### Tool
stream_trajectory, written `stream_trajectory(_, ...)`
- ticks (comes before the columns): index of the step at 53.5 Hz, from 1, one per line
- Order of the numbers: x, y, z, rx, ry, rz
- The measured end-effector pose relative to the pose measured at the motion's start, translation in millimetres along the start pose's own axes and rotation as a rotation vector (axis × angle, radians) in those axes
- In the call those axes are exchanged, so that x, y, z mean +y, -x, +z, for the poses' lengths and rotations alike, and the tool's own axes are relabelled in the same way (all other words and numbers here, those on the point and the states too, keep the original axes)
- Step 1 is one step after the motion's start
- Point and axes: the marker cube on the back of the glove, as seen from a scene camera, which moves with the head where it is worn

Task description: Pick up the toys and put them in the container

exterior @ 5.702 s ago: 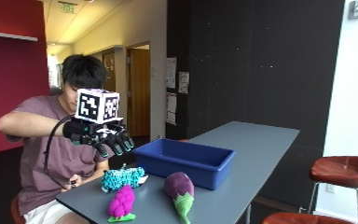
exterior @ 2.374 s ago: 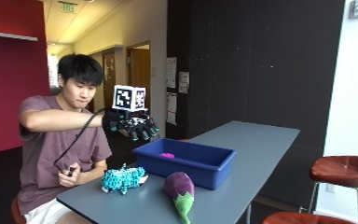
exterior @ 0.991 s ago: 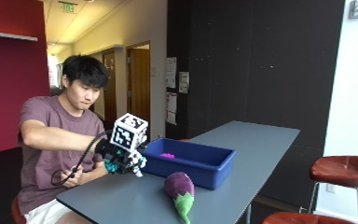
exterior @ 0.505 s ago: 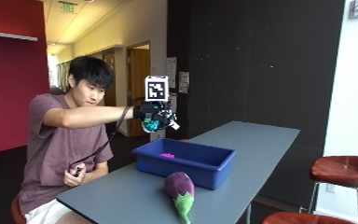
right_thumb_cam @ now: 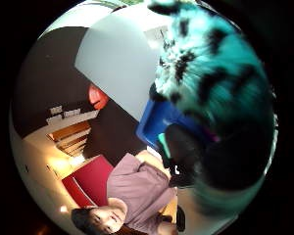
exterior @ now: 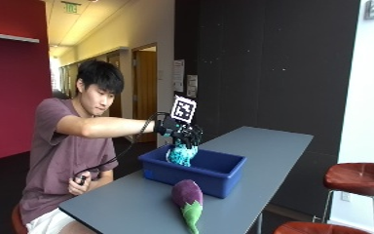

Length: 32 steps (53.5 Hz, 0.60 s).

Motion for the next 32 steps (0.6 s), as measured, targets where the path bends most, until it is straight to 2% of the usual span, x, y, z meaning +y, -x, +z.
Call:
stream_trajectory(2, 0.6, -1.2, 0.1, -0.001, -0.007, -0.012)
stream_trajectory(9, 2.8, -24.5, -3.4, 0.046, -0.101, 0.116)
stream_trajectory(17, 20.9, -68.1, -15.2, 0.064, -0.164, 0.13)
stream_trajectory(22, 31.1, -81.6, -25.8, -0.04, -0.182, 0.188)
stream_trajectory(32, 57.3, -139.7, -24.9, 0.076, -0.171, 0.121)
